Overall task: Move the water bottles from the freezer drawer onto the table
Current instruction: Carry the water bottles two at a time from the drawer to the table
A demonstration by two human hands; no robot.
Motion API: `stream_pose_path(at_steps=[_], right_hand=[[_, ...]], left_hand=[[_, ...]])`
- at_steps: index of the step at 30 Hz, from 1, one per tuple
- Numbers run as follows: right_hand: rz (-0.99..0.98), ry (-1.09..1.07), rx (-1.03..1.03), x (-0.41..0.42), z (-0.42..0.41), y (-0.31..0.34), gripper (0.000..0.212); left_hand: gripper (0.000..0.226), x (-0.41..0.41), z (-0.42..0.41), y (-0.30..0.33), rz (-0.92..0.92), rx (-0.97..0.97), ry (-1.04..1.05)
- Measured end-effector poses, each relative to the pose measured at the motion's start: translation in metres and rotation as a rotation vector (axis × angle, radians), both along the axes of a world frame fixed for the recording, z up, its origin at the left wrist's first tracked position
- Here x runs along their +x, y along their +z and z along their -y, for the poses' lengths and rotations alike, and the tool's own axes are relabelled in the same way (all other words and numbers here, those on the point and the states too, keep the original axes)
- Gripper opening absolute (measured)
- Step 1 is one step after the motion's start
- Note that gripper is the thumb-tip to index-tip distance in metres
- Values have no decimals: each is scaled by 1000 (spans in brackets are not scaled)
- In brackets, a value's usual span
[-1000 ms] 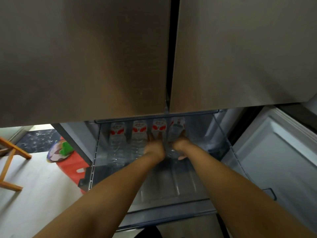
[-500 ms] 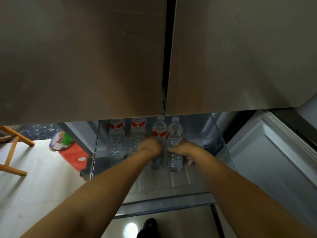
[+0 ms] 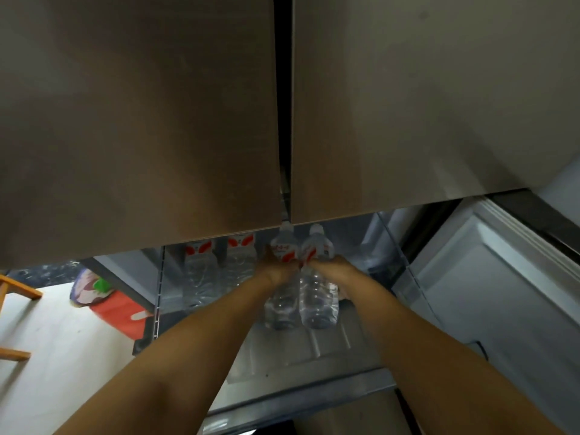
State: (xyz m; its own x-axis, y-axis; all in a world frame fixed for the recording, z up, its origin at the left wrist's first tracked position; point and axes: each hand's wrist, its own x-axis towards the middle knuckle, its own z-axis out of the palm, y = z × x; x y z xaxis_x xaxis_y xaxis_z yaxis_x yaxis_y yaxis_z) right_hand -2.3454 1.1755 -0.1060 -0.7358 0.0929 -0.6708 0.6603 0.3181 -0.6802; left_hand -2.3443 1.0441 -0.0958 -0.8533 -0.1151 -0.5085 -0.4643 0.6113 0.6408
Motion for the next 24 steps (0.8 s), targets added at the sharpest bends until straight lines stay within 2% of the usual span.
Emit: stream_pose_path(at_steps=[1,3,4,6,7,8,10,12,14,17,24], right_hand=[[35,-45,-48,5,-3,6,56],[82,-106,-120,13,-11,17,55],[86,-130,-174,17,-14,24,52],[74,-161,-327,27,-22,41,49],[64,-165,-406,32,-26,51,45],[59,-159,-480,38,-30,60,39],[62,-152,-589,52,-39,80,30],[61,-138,-633,64,-45,98,27],[48,-147,-679,77,-52,109,28],[26,-181,-727,92,-62,116,34],[-60,-220,-739,127,-81,123,66]], left_hand=[[47,4,1,7,3,25,28],[43,11,8,8,53,208,131],[50,15,10,9,101,325,168],[79,24,13,13,189,542,238],[81,30,11,18,244,638,269],[69,35,9,27,284,711,276],[40,46,5,37,298,787,244],[33,56,-1,52,294,828,255],[38,64,-4,64,302,923,304],[61,76,-9,80,285,947,330],[45,110,-27,112,299,970,162]])
